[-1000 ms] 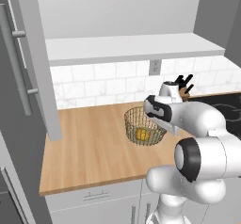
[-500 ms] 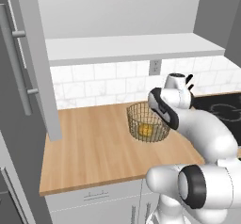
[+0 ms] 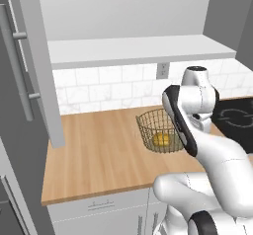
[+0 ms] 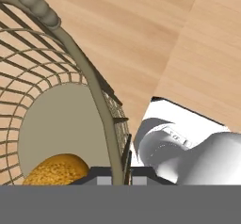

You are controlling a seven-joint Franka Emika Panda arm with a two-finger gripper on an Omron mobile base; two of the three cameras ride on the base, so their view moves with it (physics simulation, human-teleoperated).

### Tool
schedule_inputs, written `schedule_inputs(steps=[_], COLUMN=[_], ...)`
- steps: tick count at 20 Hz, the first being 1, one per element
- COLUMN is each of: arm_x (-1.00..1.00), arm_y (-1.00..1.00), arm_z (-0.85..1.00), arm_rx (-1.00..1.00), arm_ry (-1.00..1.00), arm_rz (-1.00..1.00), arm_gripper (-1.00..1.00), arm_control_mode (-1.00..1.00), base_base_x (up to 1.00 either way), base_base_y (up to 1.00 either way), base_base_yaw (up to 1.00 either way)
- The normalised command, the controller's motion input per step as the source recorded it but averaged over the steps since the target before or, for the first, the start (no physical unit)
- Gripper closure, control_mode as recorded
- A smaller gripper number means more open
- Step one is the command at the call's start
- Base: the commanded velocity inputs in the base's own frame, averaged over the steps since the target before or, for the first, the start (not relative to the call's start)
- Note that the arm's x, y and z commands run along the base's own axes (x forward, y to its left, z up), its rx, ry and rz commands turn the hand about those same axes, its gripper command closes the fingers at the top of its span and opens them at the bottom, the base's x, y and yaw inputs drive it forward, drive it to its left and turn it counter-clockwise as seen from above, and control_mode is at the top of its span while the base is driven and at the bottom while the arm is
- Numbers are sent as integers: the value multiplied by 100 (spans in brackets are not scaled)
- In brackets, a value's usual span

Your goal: Open the cabinet, pick up the bread from the cabinet and place it in the basket. Then move the basket to the dining counter.

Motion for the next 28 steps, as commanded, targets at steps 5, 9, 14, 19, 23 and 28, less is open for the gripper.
schedule_inputs(steps=[5,9,14,19,23,28], arm_x=[-94,-93,-66,-18,0,1], arm_y=[0,0,2,0,0,0], arm_z=[47,41,48,47,55,39], arm_rx=[-1,1,6,3,5,6], arm_ry=[-14,-21,-25,-6,9,9], arm_rz=[0,0,0,-1,0,-3], arm_gripper=[100,100,100,100,100,100], arm_control_mode=[-100,-100,-100,-100,-100,-100], base_base_x=[0,0,0,0,0,0], base_base_y=[0,0,0,0,0,0], base_base_yaw=[0,0,0,0,0,0])
